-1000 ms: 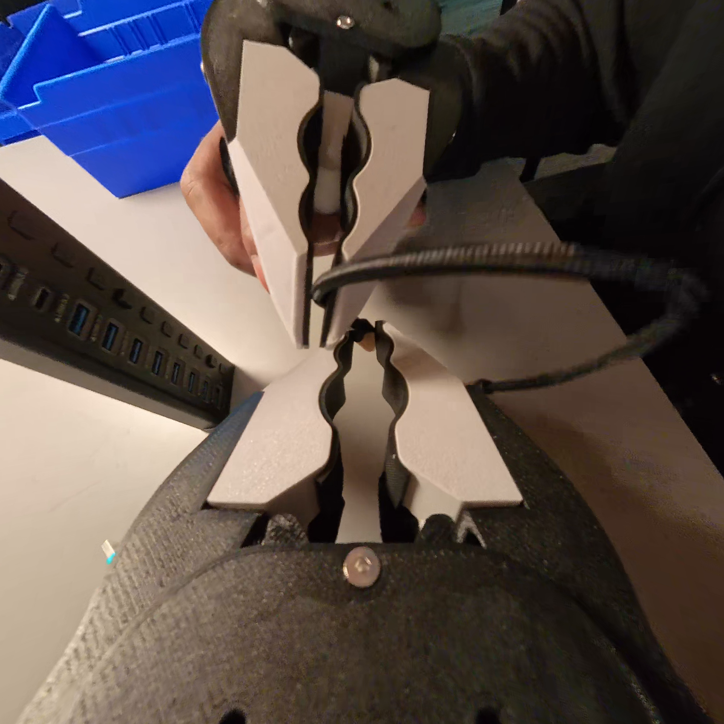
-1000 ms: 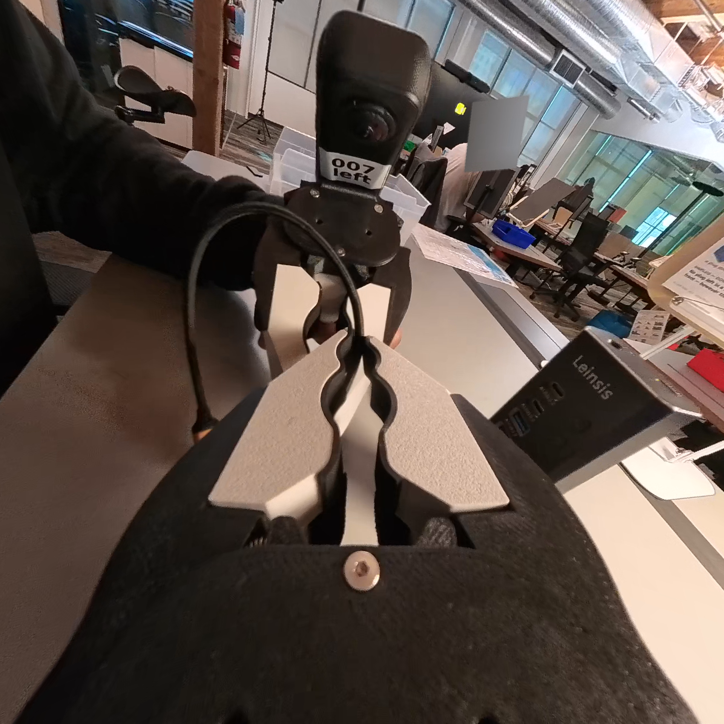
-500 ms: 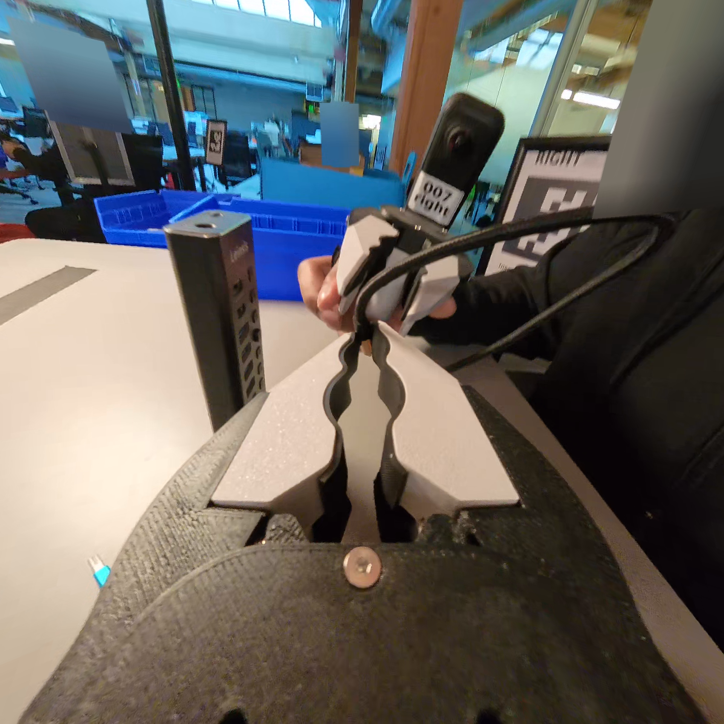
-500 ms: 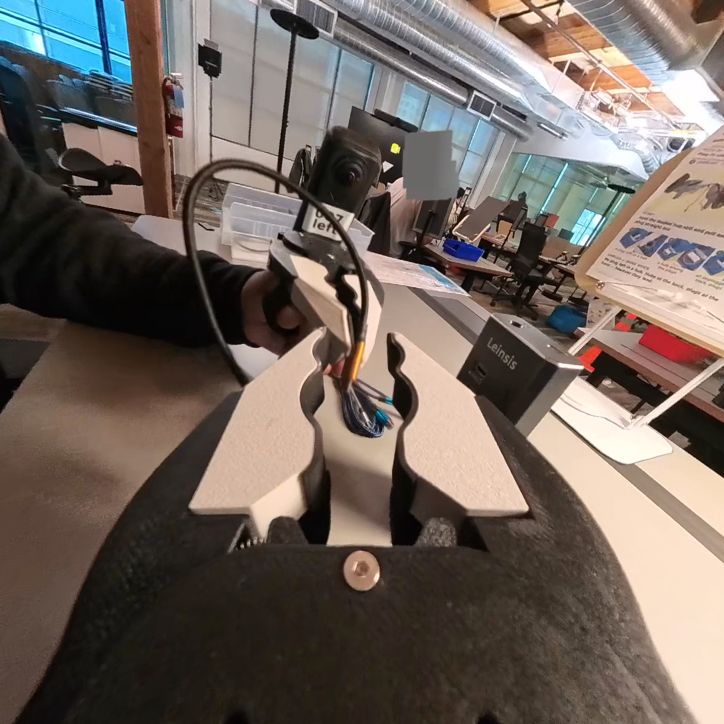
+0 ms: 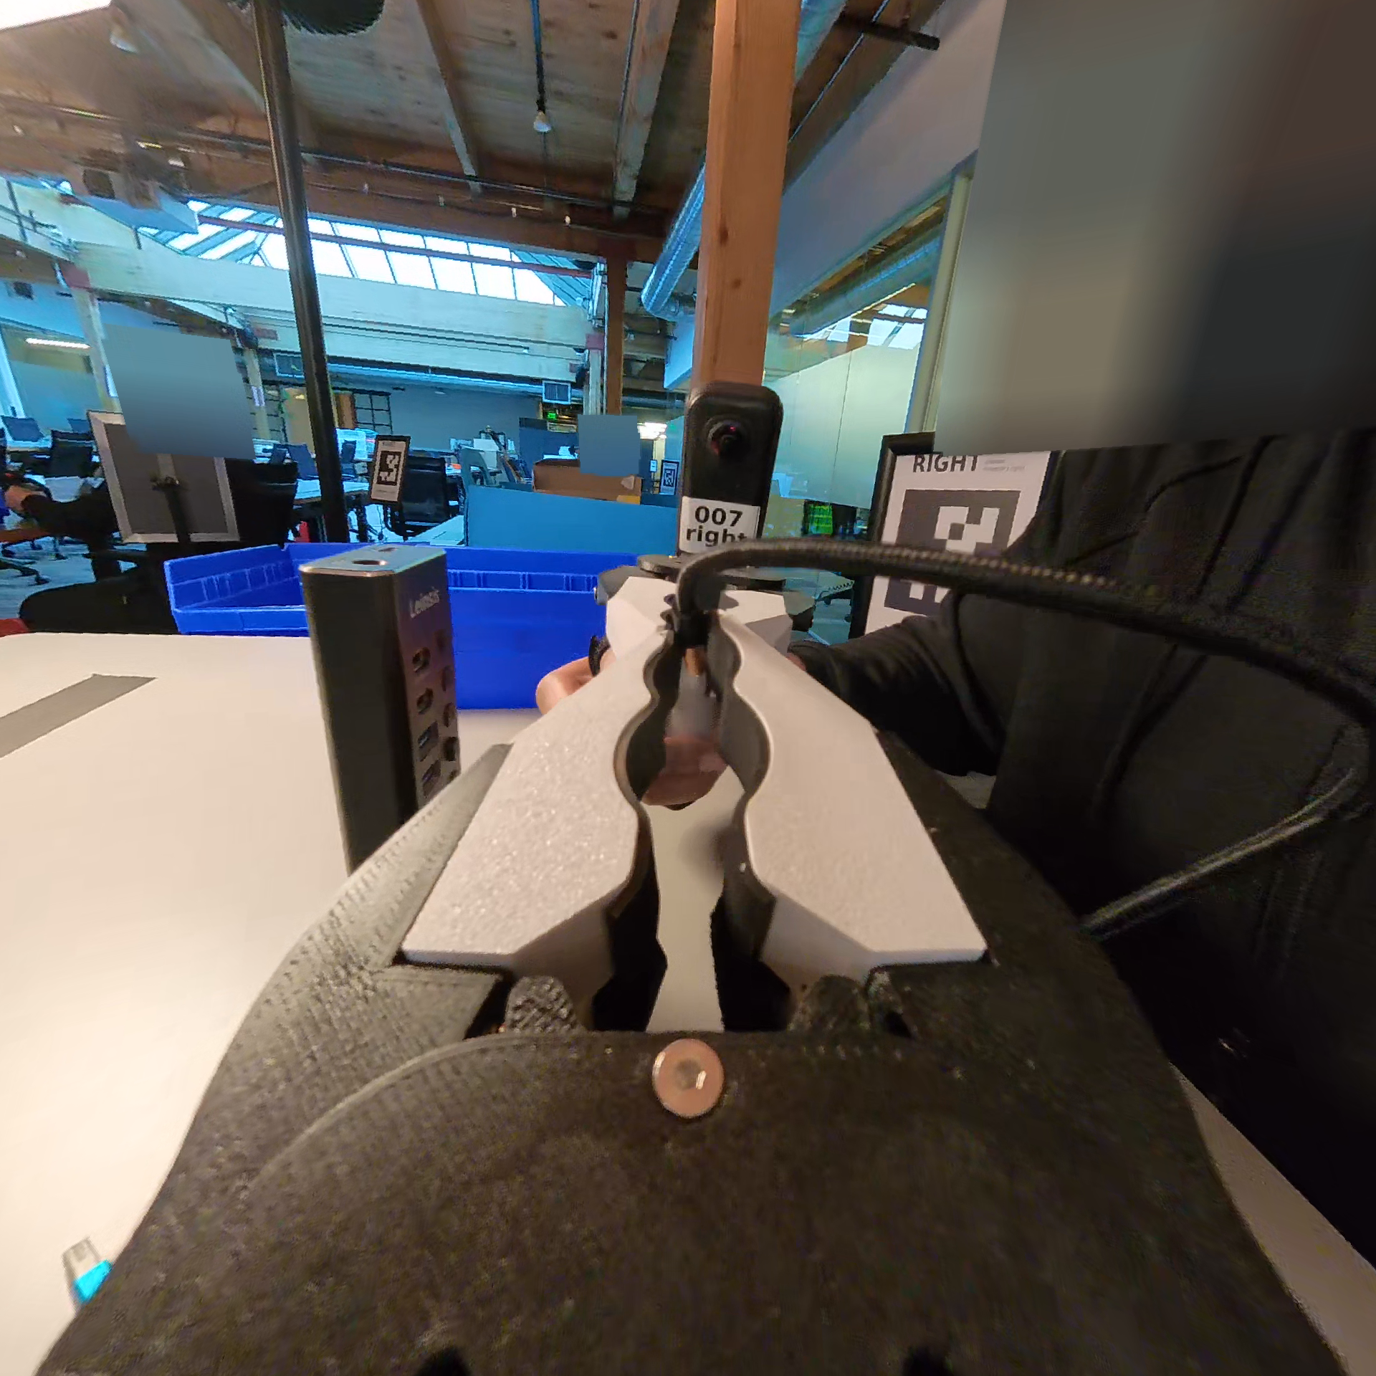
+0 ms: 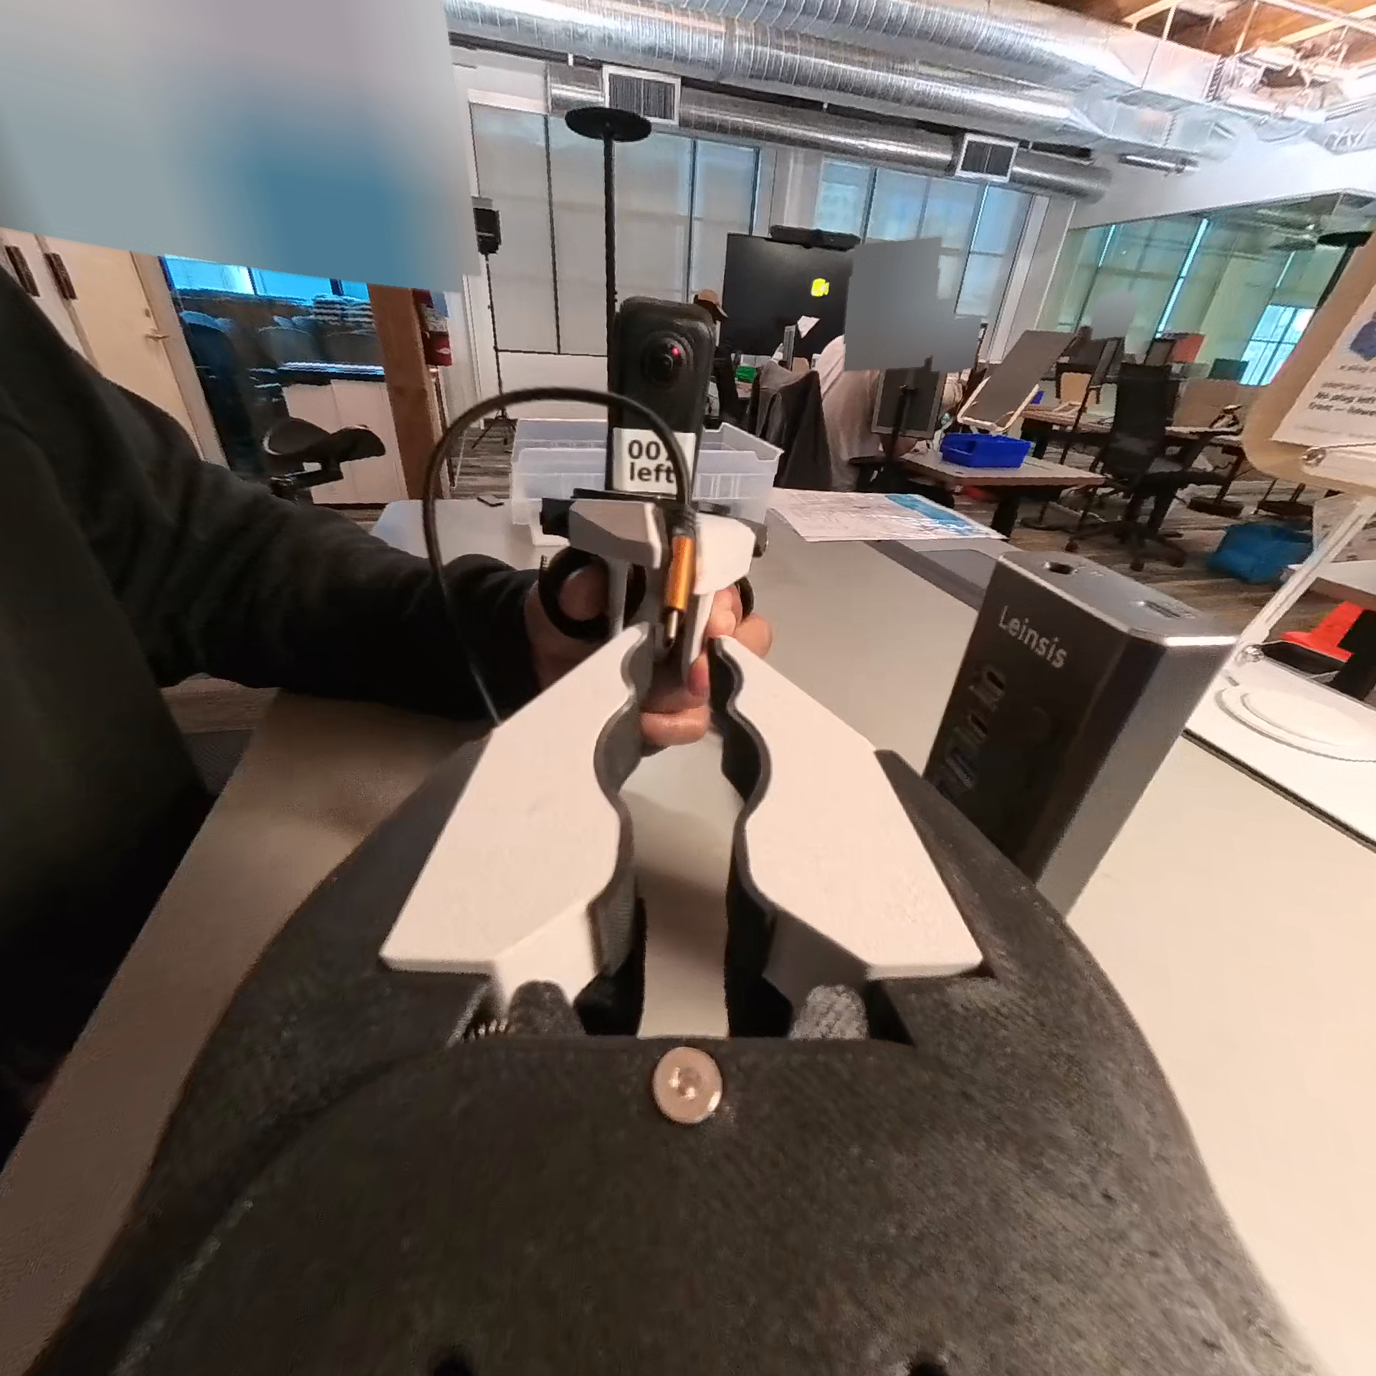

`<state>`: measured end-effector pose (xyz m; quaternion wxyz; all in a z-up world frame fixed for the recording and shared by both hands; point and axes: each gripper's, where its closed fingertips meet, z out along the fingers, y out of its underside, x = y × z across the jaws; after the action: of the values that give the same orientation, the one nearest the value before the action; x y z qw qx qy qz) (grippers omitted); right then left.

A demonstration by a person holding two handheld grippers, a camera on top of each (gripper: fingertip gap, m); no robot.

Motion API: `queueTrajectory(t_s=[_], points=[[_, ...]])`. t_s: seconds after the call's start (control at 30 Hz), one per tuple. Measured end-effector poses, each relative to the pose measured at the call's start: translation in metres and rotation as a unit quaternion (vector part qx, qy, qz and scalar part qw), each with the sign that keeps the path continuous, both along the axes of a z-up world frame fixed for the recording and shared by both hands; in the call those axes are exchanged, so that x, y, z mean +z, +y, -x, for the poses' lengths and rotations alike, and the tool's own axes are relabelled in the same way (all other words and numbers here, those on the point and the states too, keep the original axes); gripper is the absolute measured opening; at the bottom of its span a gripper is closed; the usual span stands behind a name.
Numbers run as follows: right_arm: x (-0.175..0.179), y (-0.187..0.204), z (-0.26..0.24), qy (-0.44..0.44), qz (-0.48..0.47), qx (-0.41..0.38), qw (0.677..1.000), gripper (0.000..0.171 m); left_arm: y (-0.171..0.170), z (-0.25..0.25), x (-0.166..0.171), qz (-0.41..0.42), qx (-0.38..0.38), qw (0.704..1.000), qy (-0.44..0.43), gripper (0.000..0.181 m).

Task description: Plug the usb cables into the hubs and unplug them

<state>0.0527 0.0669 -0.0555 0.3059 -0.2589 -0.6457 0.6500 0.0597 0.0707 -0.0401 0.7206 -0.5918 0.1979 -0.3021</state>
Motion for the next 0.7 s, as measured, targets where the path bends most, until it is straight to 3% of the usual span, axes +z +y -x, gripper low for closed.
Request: queueTrajectory(t_s=[0.23,0.7], points=[[-0.003,-0.008,-0.006,0.002,-0.017,0.022,1.000,0.001,-0.004,-0.005,-0.003,0.006,-0.019,1.000,0.020,0.010],[-0.030,-0.015,-0.012,-0.061,-0.084,0.058,0.993,0.000,-0.009,-0.015,-0.038,0.042,-0.001,0.972,0.230,0.011]])
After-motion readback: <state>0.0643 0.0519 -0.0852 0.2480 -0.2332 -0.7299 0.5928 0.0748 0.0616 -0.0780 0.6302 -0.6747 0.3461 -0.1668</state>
